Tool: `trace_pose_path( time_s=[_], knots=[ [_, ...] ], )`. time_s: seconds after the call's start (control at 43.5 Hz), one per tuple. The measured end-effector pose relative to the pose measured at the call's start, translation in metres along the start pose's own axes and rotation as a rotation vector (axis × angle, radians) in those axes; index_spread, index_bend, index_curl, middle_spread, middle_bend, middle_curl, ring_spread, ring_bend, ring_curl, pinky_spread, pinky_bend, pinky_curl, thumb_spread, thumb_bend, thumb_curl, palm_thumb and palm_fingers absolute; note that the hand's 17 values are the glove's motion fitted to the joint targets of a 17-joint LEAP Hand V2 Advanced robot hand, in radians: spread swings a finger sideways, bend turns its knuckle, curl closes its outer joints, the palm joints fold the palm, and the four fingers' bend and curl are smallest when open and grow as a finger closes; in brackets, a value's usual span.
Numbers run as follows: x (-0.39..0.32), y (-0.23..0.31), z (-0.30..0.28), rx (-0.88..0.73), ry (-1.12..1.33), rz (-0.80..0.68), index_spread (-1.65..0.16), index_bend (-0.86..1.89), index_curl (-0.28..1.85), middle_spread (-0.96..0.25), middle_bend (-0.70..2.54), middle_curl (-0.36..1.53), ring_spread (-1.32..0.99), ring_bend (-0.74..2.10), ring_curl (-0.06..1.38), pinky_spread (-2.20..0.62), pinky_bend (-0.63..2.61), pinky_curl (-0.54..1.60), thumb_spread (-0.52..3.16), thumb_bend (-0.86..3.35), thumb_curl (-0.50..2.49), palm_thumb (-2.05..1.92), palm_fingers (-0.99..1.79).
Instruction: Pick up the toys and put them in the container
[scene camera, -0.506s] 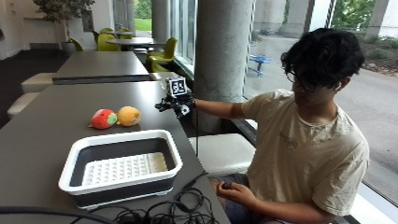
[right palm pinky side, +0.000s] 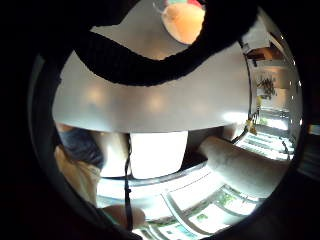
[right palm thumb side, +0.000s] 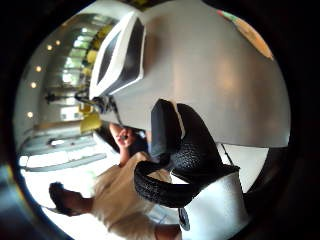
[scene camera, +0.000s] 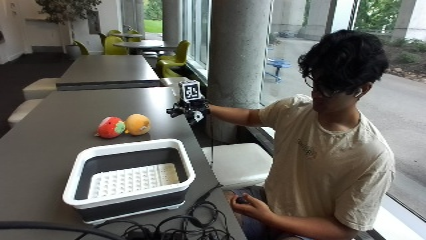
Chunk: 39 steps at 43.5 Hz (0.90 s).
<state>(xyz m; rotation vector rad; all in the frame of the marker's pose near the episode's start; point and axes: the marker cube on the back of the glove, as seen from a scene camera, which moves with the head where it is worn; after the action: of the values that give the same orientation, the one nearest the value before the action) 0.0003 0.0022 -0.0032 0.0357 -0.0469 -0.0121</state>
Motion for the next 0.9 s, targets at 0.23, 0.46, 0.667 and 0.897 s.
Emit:
trace_pose_path(
  time_s=[0.23,0.46,0.667,0.897],
  knots=[
    [0.020,0.001,-0.002,0.014,0.051,0.057,-0.25,0.11,0.20,-0.01,0.12,0.13,-0.02,0.19,0.14,0.01,0.78,0.31,1.36,-0.02,0.13,-0.03,-0.21],
    [0.056,-0.018,-0.005,0.048,0.099,0.179,-0.25,0.00,0.14,-0.01,0.10,0.14,-0.02,0.26,0.19,0.01,0.87,0.34,1.36,0.00,0.18,0.01,-0.32],
    [0.102,-0.062,-0.013,0.065,0.131,0.202,-0.24,-0.07,0.07,0.00,0.08,0.15,-0.01,0.28,0.23,0.01,0.99,0.39,1.33,-0.01,0.22,0.05,-0.46],
    [0.132,-0.119,-0.012,0.000,0.089,0.248,-0.23,-0.06,0.02,0.02,0.06,0.15,0.00,0.24,0.26,0.03,1.08,0.41,1.25,-0.01,0.25,0.07,-0.52]
  ],
)
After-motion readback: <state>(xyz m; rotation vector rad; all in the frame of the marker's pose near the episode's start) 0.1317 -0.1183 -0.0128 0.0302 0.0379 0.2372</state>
